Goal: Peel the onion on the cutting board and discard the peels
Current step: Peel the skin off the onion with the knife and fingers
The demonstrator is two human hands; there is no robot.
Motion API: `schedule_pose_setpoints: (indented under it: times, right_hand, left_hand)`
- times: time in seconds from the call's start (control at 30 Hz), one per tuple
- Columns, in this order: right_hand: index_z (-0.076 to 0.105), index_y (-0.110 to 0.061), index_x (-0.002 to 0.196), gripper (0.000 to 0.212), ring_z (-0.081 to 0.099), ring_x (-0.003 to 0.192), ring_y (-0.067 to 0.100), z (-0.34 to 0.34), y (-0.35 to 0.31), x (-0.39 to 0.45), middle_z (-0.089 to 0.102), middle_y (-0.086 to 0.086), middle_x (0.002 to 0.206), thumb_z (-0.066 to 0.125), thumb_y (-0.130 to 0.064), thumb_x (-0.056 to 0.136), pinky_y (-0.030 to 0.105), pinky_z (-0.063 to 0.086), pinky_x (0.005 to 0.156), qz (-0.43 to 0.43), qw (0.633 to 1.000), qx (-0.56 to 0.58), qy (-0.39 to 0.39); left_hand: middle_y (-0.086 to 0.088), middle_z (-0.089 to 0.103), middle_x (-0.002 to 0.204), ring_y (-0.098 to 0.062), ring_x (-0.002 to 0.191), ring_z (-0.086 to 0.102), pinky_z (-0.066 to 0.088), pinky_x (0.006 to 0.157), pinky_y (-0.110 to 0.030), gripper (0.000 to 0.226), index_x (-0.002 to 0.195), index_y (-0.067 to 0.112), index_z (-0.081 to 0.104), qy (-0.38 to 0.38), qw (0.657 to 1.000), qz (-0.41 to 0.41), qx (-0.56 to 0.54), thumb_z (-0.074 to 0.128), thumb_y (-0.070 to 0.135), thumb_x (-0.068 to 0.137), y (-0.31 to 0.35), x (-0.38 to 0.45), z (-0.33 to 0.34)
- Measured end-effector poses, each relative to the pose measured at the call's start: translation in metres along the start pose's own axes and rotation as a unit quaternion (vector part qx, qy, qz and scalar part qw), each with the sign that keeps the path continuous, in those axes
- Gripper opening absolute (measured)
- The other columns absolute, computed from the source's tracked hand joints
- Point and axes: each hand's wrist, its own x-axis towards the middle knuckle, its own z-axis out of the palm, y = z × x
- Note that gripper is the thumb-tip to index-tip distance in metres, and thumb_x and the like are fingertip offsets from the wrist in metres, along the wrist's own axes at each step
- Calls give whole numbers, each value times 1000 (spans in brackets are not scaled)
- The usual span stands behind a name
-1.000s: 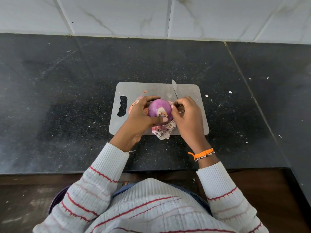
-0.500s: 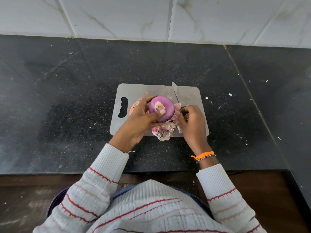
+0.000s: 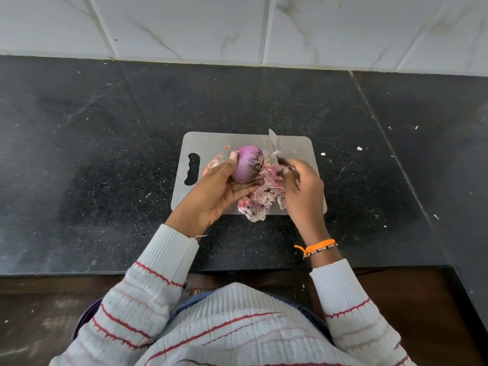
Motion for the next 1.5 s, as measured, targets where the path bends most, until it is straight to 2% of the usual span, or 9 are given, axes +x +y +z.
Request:
schedule_pose_setpoints:
  times: [0.07,0.17,0.37,0.5,0.67,0.97,1.2,1.33,1.5]
  right_hand:
    - [53,-17,129,44,54,111,3,0,-6,2,56,-7,125,50,4,91,10,43,92,3,998,55,-28]
    - [50,-24,132,57,49,125,8,1,-7,4,53,-5,133,54,10,86,29,43,104,-23,994,83,-65]
    - [68,-8,101,24,66,92,13,1,-9,3,68,6,97,67,3,80,33,57,83,-42,993,109,-36]
    - [69,-6,100,23,67,92,13,0,-11,2,69,6,95,68,3,80,31,57,81,-78,991,99,-37]
    - [69,-6,102,25,65,93,9,-3,-13,2,65,3,97,68,5,79,25,57,77,-136,986,82,-49]
    - [69,-2,82,6,62,75,11,-6,-14,2,65,5,82,69,2,78,28,54,67,-170,982,7,-83]
    - [71,-6,91,16,65,85,14,-4,-3,2,68,5,91,68,3,78,25,55,73,-119,988,-26,-92]
    - [68,-10,106,28,63,100,16,-1,-6,0,67,2,104,70,-4,79,37,53,87,-109,991,-17,-77]
    - [58,-10,120,54,57,110,14,-3,-15,0,61,3,116,80,-17,71,35,50,95,-119,986,30,-112]
  left_hand:
    - [-21,69,95,-26,81,70,60,69,-30,28,103,9,54,-8,1000,-10,18,43,34,96,-1,0,0]
    - [-19,70,89,-21,70,71,59,60,-26,36,108,7,52,-16,999,-37,36,38,39,97,-2,-2,3]
    - [-21,65,92,-20,66,70,59,63,-27,50,112,7,54,-19,997,-67,36,28,47,98,0,-4,4]
    - [-20,64,94,-21,67,69,60,62,-27,61,119,5,54,-36,996,-74,30,30,55,94,1,-3,1]
    - [-17,63,88,-18,60,66,58,55,-24,46,99,11,60,-32,996,-67,55,40,51,93,1,-3,3]
    - [-10,67,74,-12,52,63,55,49,-20,69,99,5,63,12,989,-116,91,34,66,87,-2,1,0]
    - [-17,69,92,-18,67,67,58,59,-25,76,120,0,56,29,994,-87,59,32,66,88,2,2,-4]
    - [-14,70,89,-18,74,67,58,69,-27,77,115,1,59,28,992,-101,69,32,67,87,0,1,-1]
    - [-16,69,93,-19,71,69,59,61,-27,76,117,2,58,28,993,-101,60,34,67,86,0,-1,5]
